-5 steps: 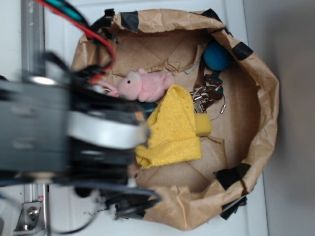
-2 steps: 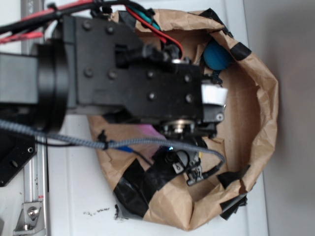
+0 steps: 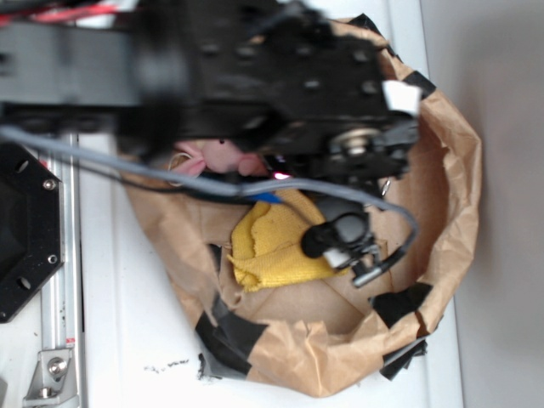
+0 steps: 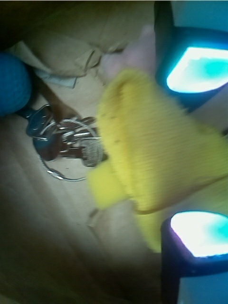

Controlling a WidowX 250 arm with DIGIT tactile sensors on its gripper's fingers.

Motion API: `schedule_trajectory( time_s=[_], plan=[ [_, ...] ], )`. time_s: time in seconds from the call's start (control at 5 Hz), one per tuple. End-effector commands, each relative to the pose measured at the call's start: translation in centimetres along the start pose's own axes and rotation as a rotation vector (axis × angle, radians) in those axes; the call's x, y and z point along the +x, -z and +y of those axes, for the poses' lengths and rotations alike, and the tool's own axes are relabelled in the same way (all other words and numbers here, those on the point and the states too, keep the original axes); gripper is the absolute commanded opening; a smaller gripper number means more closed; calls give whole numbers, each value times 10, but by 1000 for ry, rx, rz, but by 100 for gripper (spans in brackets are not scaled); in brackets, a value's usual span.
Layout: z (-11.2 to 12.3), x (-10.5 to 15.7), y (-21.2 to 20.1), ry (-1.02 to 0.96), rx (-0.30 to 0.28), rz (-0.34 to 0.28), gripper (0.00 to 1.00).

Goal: Grab the yellow cloth.

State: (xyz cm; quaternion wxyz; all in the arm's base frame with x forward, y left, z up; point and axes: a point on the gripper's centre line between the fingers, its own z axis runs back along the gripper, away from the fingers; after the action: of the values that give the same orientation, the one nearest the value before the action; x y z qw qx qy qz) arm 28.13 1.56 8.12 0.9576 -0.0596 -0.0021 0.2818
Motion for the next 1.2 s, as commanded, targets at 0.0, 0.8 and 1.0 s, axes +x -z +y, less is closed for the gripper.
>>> schedule_trajectory(
  time_s=[0.0, 0.8, 1.0],
  plan=[
    [1, -3, -22, 80, -33, -18, 100],
    [-66, -16, 51, 309, 10, 29, 100],
    [-71, -6, 70, 297, 58, 31, 100]
  ],
)
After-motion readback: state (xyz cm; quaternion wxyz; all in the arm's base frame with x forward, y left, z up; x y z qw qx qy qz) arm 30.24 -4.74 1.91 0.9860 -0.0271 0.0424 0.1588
